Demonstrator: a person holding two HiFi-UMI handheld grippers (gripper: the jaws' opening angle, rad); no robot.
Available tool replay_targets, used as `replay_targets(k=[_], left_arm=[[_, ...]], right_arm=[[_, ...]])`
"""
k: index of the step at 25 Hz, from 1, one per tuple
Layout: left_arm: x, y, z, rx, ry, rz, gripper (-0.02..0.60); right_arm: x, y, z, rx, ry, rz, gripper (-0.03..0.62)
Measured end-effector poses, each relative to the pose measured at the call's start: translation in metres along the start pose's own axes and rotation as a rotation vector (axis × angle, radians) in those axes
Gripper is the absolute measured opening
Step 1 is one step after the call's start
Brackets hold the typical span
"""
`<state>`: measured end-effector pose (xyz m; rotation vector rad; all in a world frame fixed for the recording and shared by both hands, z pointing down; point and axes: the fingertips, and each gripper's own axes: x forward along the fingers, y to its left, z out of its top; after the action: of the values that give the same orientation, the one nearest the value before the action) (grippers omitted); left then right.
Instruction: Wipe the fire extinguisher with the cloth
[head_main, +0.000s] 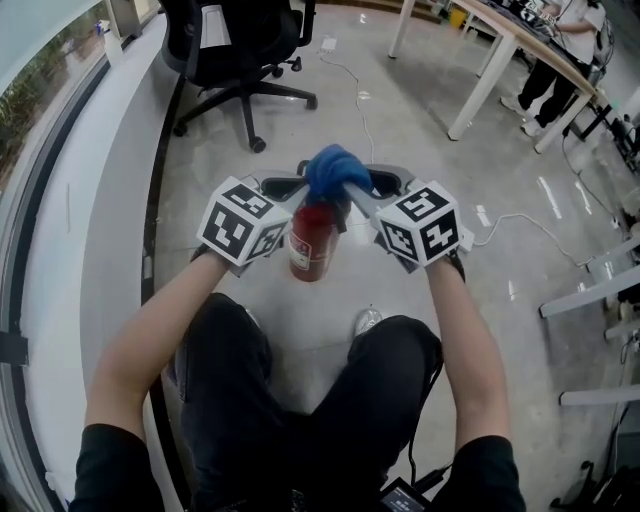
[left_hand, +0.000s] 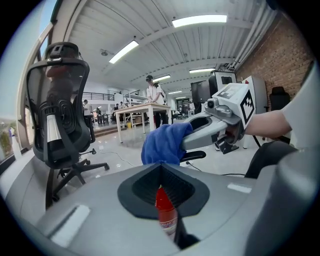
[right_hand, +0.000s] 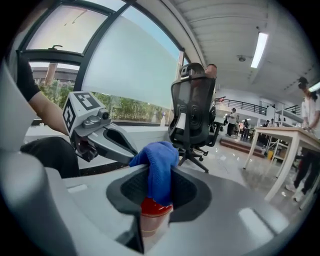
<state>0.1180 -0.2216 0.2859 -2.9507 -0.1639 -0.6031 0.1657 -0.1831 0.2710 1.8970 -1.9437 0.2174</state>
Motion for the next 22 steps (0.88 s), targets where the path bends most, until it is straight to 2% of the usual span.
replay_targets(k=[4,9,15,22], left_arm=[[0.001,-0.008,-0.007,0.008,0.012,-0.037,0.008],[-0.007,-0.022,-0.007,0.003,0.002,-0.046,0.008],[-0.02,-0.035,0.001,-0.025,-0.005,-0.029,0.008],[-0.034,-0.049,-0.009,-0.034,0.025,-0.013,0.008]], right_arm=[[-0.012,0.017,-0.004,-0.02,0.024,0.06,0.093],[-0.035,0.042,-0.001,-0.087,0.048,0.095,0.091],[-0.056,0.069,-0.014,-0.104,0.09,0.15,0.089],[-0.061,0.098,-0.044,-0.09,0.153,0.249,0.087]])
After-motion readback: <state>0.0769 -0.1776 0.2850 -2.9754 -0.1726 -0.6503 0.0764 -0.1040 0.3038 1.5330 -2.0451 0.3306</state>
